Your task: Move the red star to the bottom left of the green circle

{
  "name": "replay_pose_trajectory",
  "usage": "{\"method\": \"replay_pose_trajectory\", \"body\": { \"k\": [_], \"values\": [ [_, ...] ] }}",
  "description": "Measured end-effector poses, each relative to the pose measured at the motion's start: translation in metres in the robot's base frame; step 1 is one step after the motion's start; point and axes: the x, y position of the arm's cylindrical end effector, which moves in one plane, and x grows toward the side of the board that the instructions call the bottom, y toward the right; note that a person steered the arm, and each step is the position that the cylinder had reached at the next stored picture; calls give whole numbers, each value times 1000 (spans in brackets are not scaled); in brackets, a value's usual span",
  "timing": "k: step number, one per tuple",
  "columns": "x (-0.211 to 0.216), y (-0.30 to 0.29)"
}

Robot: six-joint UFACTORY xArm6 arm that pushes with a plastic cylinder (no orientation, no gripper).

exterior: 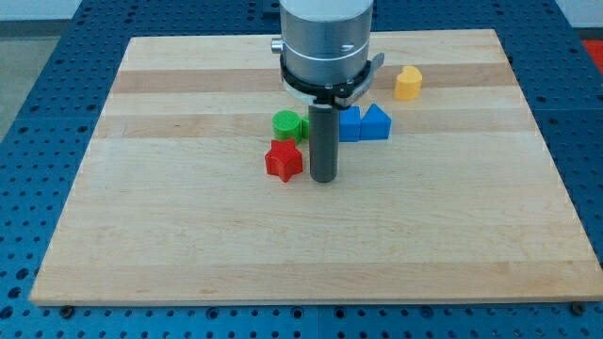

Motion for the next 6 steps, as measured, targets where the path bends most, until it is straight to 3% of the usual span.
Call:
{"method": "replay_pose_trajectory", "body": {
  "k": [2, 6],
  "values": [
    [-12, -7],
    [5, -105]
  ]
}}
